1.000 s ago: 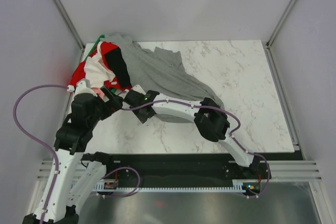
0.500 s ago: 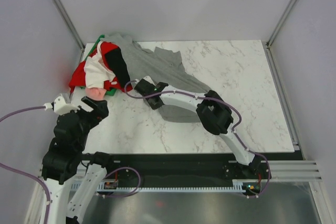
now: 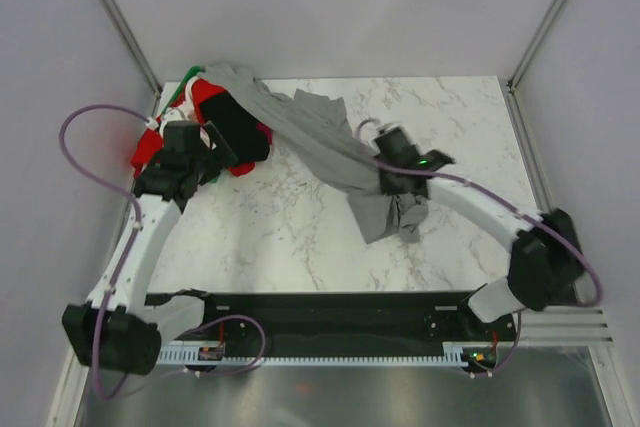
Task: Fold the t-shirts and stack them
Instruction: Move the tshirt to the center of the board
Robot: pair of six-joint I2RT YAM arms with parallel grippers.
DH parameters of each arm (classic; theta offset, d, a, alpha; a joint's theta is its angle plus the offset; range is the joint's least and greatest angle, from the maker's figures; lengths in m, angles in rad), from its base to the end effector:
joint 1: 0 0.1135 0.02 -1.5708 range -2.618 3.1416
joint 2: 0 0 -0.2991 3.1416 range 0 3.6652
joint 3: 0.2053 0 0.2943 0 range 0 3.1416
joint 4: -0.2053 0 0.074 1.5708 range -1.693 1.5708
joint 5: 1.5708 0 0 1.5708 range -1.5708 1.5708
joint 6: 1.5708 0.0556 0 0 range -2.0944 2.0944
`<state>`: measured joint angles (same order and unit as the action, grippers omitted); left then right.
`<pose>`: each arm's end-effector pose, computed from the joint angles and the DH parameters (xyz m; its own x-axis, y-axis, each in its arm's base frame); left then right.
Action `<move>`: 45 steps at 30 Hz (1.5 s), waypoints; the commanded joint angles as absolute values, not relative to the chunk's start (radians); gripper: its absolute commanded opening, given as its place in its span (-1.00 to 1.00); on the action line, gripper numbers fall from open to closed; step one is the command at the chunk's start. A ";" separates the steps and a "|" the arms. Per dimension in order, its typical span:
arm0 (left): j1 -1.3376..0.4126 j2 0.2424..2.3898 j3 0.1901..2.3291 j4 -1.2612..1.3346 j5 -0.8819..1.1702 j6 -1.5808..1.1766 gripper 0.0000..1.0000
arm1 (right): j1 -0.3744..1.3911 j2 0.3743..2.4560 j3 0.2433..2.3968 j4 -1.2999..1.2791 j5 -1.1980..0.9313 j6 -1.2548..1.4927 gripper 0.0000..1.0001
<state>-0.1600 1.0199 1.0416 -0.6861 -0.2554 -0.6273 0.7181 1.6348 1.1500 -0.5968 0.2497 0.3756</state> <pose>0.2498 -0.0261 0.3558 -0.4681 -0.4997 -0.7288 -0.3914 0.8567 -0.3360 0.2968 0.2411 0.2179 -0.8202 -0.2446 -0.5172 -0.2679 0.9630 -0.0305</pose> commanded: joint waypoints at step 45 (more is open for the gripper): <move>0.211 2.297 2.118 -0.594 0.003 -0.780 0.99 | 0.025 1.285 1.062 -0.729 0.347 0.410 -1.00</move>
<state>0.2363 2.2627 2.0377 -0.8864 0.3267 -0.9276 0.0505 1.2999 1.0660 -0.7502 0.2817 0.3931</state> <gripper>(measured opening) 0.993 0.011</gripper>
